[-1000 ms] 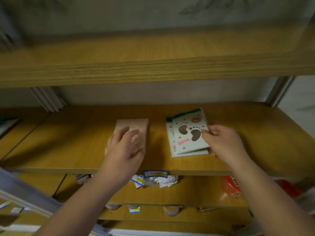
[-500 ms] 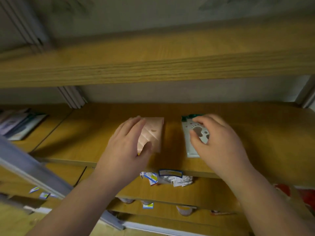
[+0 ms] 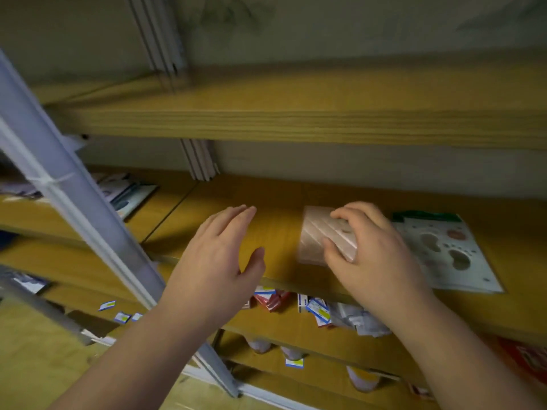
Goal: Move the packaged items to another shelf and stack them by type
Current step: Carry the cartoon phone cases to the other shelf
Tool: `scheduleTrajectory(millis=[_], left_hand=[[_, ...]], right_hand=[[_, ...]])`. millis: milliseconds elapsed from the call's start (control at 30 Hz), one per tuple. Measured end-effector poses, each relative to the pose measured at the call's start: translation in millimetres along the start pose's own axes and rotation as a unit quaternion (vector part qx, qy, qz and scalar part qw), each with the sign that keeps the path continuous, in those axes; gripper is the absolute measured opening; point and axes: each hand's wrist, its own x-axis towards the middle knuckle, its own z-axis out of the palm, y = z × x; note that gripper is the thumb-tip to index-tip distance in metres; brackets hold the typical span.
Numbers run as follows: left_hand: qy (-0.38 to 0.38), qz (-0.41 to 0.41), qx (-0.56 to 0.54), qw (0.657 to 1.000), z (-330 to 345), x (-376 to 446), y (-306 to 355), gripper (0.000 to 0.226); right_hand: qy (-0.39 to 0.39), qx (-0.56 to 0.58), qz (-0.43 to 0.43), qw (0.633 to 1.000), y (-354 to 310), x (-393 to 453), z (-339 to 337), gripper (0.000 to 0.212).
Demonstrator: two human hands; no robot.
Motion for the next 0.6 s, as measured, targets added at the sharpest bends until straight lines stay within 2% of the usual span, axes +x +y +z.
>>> scheduleTrajectory(millis=[200,400,600], left_hand=[[0.018,-0.025,-0.013,0.999,-42.6,-44.6,-83.5,0.065],[0.057,-0.055,-0.027,0.996,-101.2,-96.8,-183.9,0.063],[0.086,-0.12,-0.005,0.989,-145.2,-145.6,-287.4,0.064]], right_hand=[[-0.026,-0.017,-0.028,0.999,-94.1,0.2,44.5,0.039],[-0.059,0.016,-0.068,0.996,-206.2,-1.0,106.0,0.038],[-0.088,0.037,-0.122,0.988,-306.0,1.8,174.0,0.041]])
